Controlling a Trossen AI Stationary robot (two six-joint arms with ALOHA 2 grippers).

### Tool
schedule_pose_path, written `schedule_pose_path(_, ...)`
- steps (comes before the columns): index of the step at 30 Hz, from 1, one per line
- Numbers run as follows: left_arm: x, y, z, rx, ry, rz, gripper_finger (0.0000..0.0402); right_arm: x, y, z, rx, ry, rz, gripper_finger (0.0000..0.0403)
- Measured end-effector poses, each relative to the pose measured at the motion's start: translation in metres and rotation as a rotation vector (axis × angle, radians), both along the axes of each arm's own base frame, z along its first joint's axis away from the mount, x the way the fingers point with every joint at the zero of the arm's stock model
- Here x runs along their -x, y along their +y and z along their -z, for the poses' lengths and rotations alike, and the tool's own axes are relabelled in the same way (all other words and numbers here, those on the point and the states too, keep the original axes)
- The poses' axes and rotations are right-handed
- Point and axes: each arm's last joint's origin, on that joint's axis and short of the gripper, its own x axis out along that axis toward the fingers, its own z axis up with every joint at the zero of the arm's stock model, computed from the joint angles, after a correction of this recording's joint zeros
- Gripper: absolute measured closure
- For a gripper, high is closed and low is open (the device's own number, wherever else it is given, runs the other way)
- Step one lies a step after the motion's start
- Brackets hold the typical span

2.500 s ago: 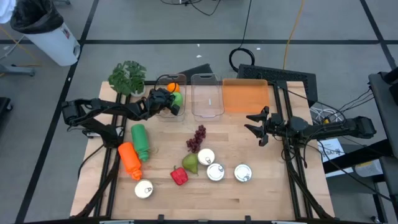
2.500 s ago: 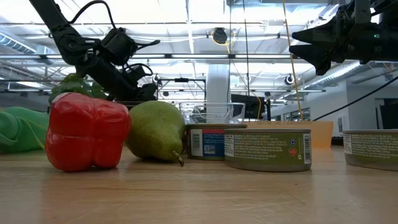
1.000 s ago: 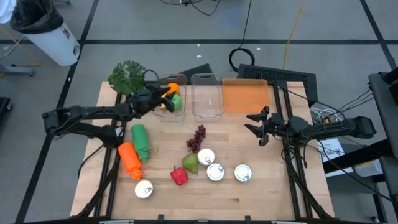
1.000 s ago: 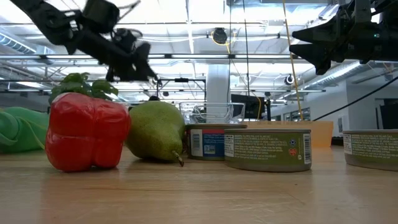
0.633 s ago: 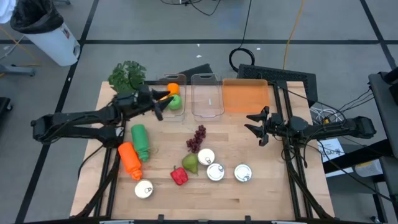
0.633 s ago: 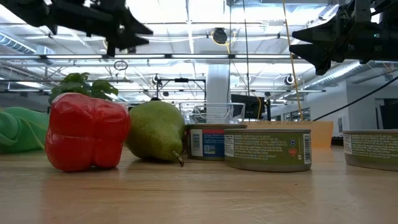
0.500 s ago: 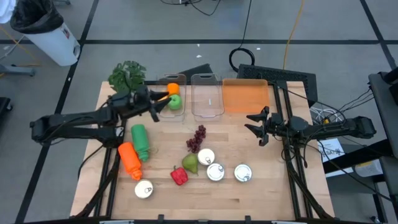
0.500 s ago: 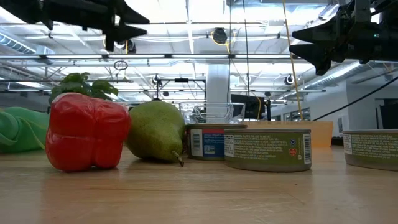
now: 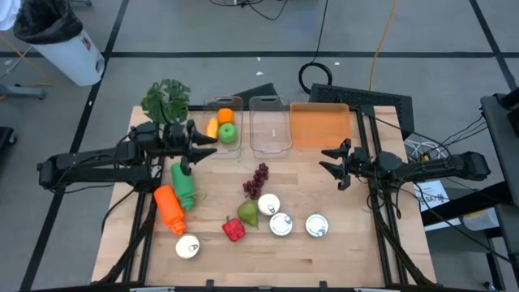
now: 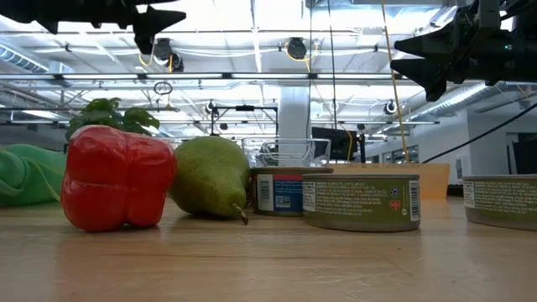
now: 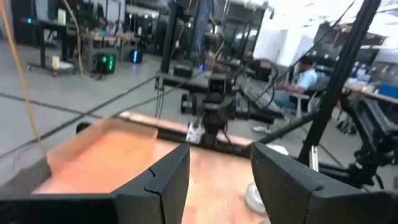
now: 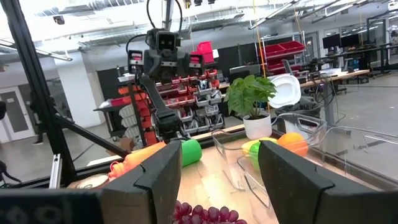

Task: Pick & Place Food Item
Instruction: Put the red bell pepper into the left transparent bin

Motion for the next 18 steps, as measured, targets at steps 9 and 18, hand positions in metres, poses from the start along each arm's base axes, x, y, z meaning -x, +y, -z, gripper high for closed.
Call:
schedule_pose_path(9,-0.007,0.001,0.017,0.065,0.15,0.0,0.0217,0.0,0.0,0.0,0.0,0.0,0.0,0.0204)
schedule_pose_path(18,-0.042,-0.028,0.039,0.065,0.198,0.186,0.0218,0.0,0.0,0.0,-0.004,-0.001,-0.001,0.0204)
